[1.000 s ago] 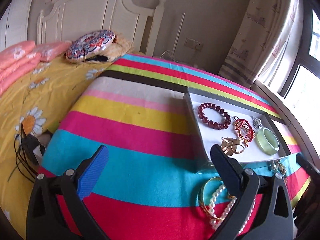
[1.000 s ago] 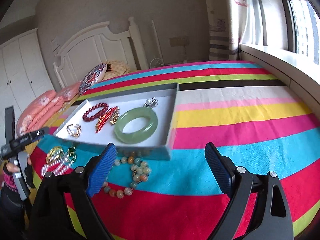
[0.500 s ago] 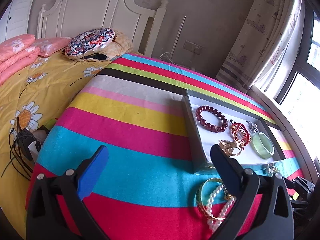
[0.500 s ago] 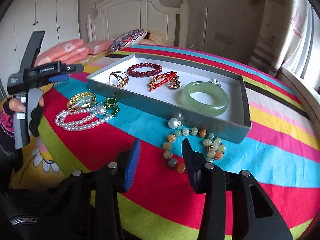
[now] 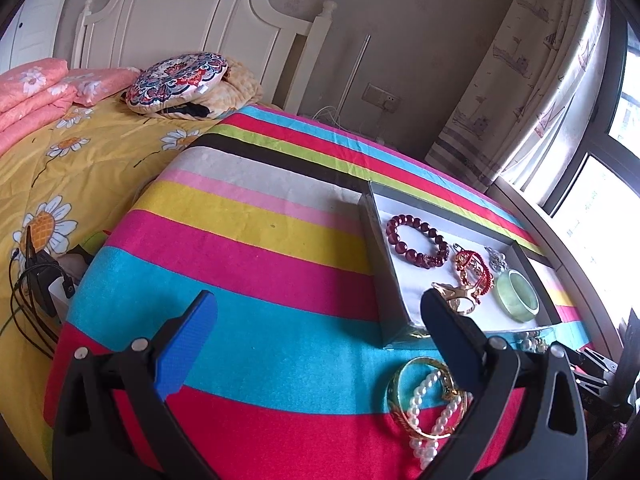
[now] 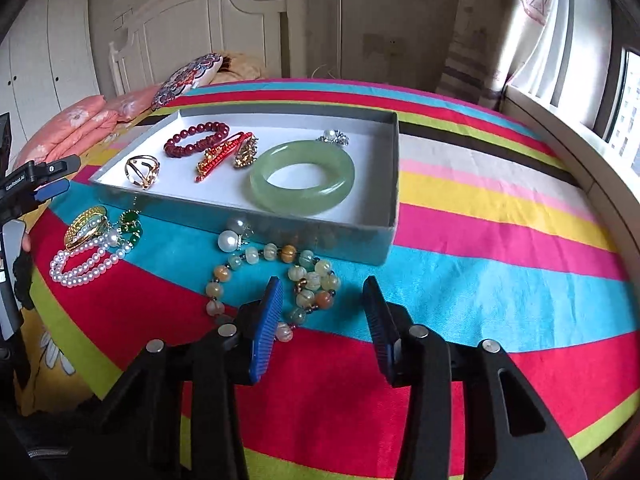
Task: Organize jewelry
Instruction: 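Move both grippers back over the jewelry pile beside the tray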
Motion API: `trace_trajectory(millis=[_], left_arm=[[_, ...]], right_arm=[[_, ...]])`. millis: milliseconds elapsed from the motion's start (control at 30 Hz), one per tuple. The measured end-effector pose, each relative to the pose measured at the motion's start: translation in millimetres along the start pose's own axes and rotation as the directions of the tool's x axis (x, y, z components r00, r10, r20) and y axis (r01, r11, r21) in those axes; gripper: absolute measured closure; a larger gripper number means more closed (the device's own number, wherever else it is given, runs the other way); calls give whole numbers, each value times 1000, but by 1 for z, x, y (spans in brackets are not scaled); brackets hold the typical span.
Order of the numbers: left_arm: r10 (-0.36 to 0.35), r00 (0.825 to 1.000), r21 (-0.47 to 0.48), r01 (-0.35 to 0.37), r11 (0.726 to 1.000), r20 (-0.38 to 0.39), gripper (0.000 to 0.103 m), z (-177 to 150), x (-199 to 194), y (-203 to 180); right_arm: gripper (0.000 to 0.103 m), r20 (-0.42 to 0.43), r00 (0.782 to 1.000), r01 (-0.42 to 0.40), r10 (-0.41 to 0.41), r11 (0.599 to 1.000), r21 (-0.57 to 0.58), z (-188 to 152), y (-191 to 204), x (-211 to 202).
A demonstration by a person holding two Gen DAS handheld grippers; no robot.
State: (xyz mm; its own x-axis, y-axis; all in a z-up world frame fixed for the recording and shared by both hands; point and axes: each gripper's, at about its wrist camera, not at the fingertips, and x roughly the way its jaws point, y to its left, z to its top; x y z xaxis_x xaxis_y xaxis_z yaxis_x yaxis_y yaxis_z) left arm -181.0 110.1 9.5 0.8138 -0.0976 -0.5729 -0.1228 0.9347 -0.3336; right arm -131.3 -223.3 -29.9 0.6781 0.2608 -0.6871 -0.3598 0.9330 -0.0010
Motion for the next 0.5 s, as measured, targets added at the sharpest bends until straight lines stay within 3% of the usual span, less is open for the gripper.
trace_trajectory(millis=[33,100,233,500], left_arm=[[0,1000,0,0,1000,0,2,0,0,0],[-2,1000,-1,2,1000,1,2,0,0,0],[-11,1000,-6,11,1000,-1,2,0,0,1],[-31,999,24,31,999,23,2,-6,-16,-6]], right_arm=[[62,5,1000,1,-1,1000,-11,0,3,1],[79,8,1000,-6,6,999,-35,0,9,2],[82,31,999,35,-32,995,-95,-4,20,-1],[86,110,991,84,-74,992,-96,-9,16,-25]])
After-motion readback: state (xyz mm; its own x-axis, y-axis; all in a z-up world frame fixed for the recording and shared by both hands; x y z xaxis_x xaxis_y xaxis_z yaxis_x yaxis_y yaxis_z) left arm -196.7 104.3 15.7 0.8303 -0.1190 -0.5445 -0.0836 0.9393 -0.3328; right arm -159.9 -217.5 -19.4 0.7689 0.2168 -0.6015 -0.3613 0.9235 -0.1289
